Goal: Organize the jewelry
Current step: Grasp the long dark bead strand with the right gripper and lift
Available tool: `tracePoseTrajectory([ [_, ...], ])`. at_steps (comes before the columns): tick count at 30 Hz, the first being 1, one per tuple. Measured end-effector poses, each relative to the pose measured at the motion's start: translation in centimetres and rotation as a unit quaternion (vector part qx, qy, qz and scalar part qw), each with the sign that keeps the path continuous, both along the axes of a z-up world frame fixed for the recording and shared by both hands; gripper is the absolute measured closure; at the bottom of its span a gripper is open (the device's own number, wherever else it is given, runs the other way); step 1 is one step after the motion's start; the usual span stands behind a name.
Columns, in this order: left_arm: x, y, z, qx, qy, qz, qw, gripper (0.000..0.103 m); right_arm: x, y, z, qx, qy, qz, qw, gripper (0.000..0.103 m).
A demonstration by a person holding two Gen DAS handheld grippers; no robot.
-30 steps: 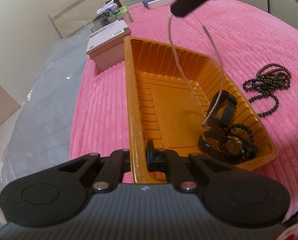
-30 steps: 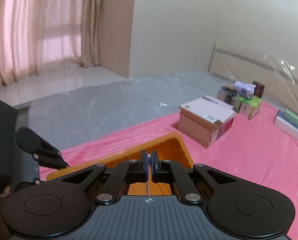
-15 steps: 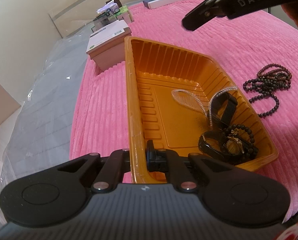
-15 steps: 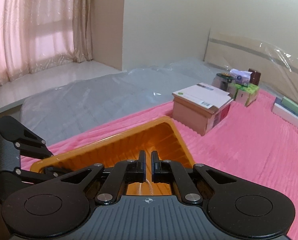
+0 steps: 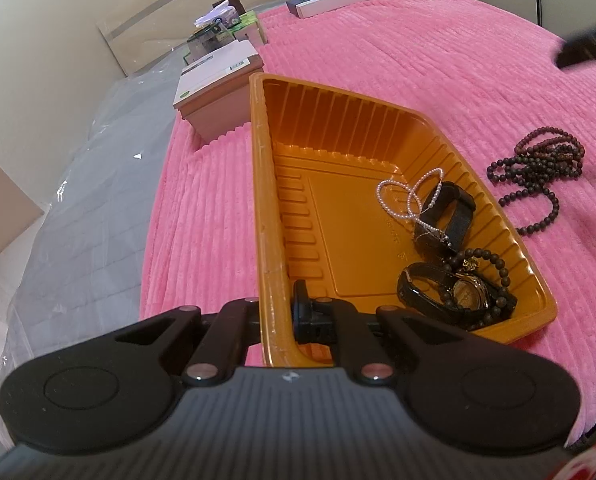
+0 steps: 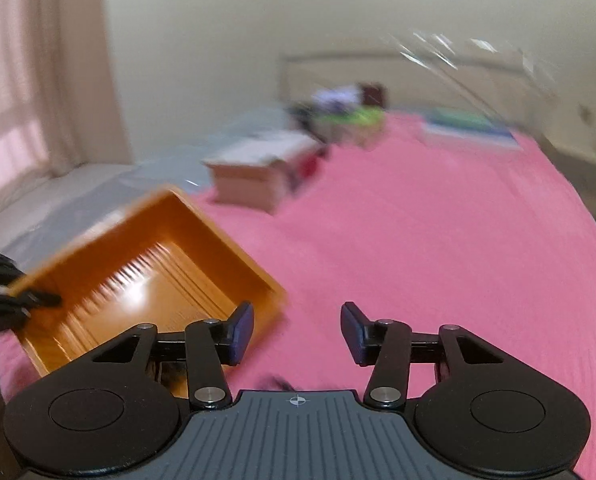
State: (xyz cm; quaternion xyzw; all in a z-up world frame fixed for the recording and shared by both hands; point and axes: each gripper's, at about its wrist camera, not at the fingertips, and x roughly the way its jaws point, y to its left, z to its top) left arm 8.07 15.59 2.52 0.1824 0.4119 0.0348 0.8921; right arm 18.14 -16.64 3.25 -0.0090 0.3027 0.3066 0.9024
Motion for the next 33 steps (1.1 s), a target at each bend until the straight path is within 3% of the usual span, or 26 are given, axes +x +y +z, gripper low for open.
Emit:
tracePoseTrajectory([
  [5, 0.0, 0.0, 0.1, 0.000, 0.000, 0.001, 1.0000, 0.100, -1.1, -5.5, -4.2, -0.031, 0.043, -0.071, 0.996, 0.055],
  [10, 0.0, 0.0, 0.1, 0.000, 0.000, 0.001, 1.0000, 0.100, -2.5, -7.3, -6.7, -0.034, 0.066, -0.081, 0.994, 0.055],
  [16, -0.1, 0.0, 0.2, 0.001, 0.001, 0.001, 1.0000, 0.100, -2.8, -5.1, -7.2, -0.031, 0.065, -0.043, 0.996, 0.071],
  [24, -0.1, 0.0, 0.1, 0.001, 0.002, 0.003, 1.0000, 0.100, -0.5, -1.3, -8.4, -0.053, 0.068, -0.005, 0.996, 0.082],
  [27, -0.1, 0.1, 0.1, 0.000, 0.002, 0.003, 1.0000, 0.100, -0.3, -0.5, -8.5, -0.068, 0.061, 0.002, 0.996, 0.096],
  [33, -0.2, 0.1, 0.1, 0.001, 0.002, 0.002, 1.0000, 0.100, -2.7, -0.7, -6.3, -0.083, 0.012, 0.006, 0.997, 0.096],
])
